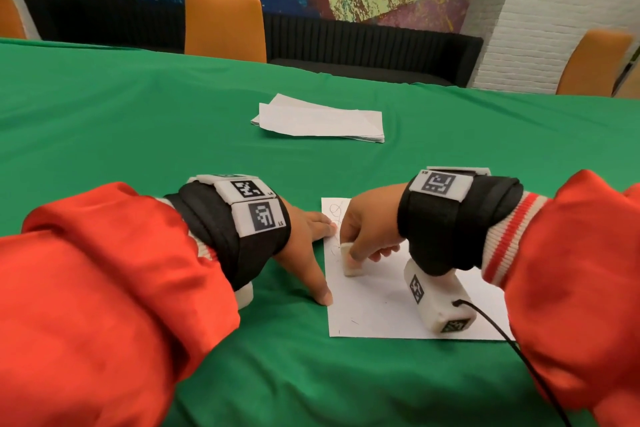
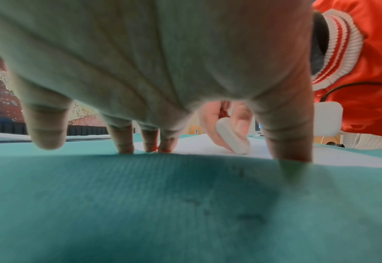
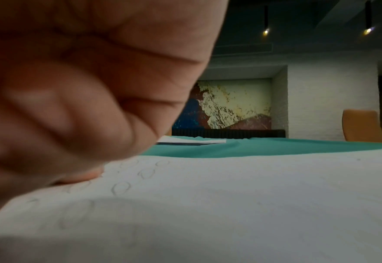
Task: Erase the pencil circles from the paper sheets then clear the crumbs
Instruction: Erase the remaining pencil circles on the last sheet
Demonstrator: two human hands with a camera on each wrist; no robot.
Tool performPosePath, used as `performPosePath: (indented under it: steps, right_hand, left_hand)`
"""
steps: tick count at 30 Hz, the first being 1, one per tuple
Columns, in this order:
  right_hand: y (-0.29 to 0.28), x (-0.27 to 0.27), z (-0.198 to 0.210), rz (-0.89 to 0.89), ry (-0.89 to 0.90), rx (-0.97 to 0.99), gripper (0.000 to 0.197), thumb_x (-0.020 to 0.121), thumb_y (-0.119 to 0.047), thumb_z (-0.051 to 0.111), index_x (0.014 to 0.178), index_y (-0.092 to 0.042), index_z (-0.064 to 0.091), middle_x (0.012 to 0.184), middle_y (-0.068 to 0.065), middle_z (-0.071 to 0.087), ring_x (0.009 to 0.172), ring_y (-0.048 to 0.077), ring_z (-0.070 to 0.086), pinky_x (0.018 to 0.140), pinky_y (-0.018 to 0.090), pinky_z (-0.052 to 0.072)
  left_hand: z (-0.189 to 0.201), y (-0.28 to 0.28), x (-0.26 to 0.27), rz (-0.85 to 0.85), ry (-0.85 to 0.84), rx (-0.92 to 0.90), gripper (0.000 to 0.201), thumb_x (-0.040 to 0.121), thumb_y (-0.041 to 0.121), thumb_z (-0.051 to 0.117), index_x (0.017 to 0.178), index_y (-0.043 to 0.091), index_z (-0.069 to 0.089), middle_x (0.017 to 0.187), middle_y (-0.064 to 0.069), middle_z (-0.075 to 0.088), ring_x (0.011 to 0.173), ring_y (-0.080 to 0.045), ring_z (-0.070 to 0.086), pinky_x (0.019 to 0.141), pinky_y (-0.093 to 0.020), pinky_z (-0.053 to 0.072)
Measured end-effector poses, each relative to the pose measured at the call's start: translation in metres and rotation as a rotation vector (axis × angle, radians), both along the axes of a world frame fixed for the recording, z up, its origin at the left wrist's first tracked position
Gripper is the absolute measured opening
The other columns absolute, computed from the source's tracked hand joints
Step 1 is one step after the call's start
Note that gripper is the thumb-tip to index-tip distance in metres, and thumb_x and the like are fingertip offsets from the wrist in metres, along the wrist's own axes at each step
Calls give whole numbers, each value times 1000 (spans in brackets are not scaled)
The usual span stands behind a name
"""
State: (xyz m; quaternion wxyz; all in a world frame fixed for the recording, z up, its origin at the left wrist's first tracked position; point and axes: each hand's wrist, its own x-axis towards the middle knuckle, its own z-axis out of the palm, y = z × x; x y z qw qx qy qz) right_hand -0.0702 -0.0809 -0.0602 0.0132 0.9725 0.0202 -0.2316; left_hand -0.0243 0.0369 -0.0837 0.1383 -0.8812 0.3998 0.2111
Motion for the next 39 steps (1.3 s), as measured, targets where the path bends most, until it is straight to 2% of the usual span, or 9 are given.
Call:
performPosePath:
  steps: [3, 8, 12, 17, 21, 23, 27, 31, 39]
  right_hand:
    - [-5, 1, -2, -24, -68, 2, 13, 85, -21, 56, 75, -17, 64, 58, -9, 56, 46, 3, 47, 49, 14, 38]
    - [-3, -2, 0, -23, 60, 10, 15, 85, -24, 60, 72, -16, 62, 59, -6, 56, 48, 6, 47, 54, 16, 41]
    - [-4, -1, -4, -33, -65, 18, 13, 86, -23, 57, 76, -19, 63, 59, -8, 55, 50, 6, 47, 51, 15, 39]
    - [0, -4, -3, 13, 15, 12, 20, 85, -24, 59, 65, -21, 56, 56, -8, 54, 47, 6, 46, 49, 16, 38]
    - [2, 1, -6, -8, -107, 17, 12, 88, -23, 52, 83, -20, 63, 69, -5, 60, 58, 8, 51, 52, 16, 38]
    - [3, 1, -6, -12, -99, 21, 15, 88, -23, 53, 88, -16, 67, 67, -6, 59, 58, 8, 51, 51, 16, 38]
    - [8, -1, -5, 53, -37, -19, 14, 87, -24, 54, 81, -16, 64, 58, -8, 54, 47, 6, 46, 47, 16, 36]
    - [5, 6, -6, 4, -165, -9, 14, 86, -22, 54, 85, -16, 67, 61, -7, 54, 55, 8, 47, 49, 18, 33]
    - [8, 1, -5, 66, -82, -21, 14, 86, -23, 54, 82, -16, 65, 59, -8, 54, 53, 8, 47, 51, 18, 36]
  left_hand:
    - [1, -1, -1, 2, -9, 12, 105, 75, 66, 62, 152, 24, 5, 158, 16, -2, 145, -9, 9, 115, -32, 10]
    - [2, 0, -2, 8, -2, 21, 107, 75, 66, 62, 152, 24, 2, 158, 16, -4, 145, -8, 7, 116, -31, 9]
    - [2, 0, -2, 1, -6, 19, 105, 75, 66, 61, 152, 25, 3, 158, 16, -3, 145, -9, 8, 115, -31, 10]
    - [0, 0, -1, 1, 3, 10, 106, 74, 66, 62, 153, 24, 6, 158, 17, -2, 145, -9, 10, 115, -30, 11]
    - [-1, 0, 0, 2, 1, 6, 105, 74, 67, 62, 152, 23, 7, 157, 17, -1, 144, -9, 11, 115, -31, 12]
    - [-1, 0, 0, 1, 6, 1, 104, 74, 66, 63, 152, 24, 9, 157, 17, 0, 144, -10, 12, 115, -32, 14]
    - [-2, 1, 2, 0, 20, -5, 104, 72, 67, 64, 152, 29, 10, 157, 17, 2, 144, -12, 15, 116, -35, 15]
    - [-1, 0, 2, 2, 9, 4, 104, 72, 68, 63, 152, 27, 10, 157, 17, 1, 144, -12, 15, 117, -36, 17]
    - [-1, 1, 1, -4, 32, -35, 102, 72, 65, 65, 151, 31, 9, 157, 18, 3, 144, -10, 14, 115, -33, 14]
